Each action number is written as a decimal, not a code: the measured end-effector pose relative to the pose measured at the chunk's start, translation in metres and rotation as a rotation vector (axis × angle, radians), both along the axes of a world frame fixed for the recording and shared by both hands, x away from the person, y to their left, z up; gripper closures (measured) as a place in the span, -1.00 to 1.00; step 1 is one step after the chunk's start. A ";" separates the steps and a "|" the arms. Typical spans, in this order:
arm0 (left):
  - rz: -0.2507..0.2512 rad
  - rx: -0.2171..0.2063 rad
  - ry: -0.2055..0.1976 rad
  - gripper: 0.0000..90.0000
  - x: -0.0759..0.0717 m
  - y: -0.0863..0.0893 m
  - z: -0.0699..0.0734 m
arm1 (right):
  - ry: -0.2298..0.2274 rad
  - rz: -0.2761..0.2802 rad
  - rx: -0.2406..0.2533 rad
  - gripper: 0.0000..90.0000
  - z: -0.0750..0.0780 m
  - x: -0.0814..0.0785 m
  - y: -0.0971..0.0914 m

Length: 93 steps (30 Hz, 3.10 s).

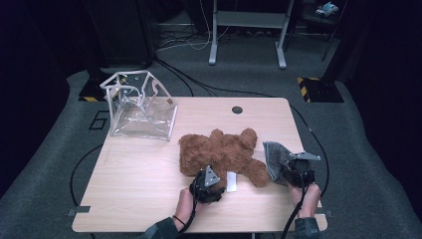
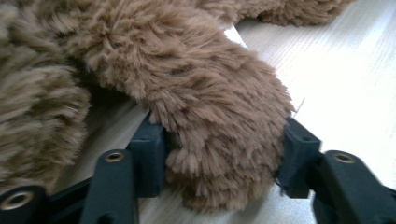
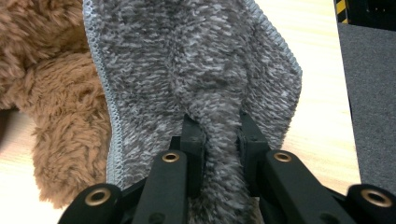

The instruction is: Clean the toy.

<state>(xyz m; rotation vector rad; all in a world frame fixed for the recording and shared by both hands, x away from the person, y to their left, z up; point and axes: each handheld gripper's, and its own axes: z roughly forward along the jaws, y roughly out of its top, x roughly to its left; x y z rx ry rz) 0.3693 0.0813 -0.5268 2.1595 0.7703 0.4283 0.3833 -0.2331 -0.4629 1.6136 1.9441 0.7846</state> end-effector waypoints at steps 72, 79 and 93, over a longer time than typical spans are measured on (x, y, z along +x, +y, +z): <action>-0.169 -0.309 -0.184 0.63 0.038 0.031 0.141 | -0.012 -0.018 -0.001 0.71 0.012 0.002 -0.004; -0.116 -0.303 -0.101 0.60 0.052 0.038 0.118 | -0.001 -0.009 0.001 0.70 0.010 0.003 -0.003; -0.008 -0.210 -0.088 0.18 0.092 0.054 0.088 | 0.024 0.011 0.008 0.70 0.000 0.009 0.008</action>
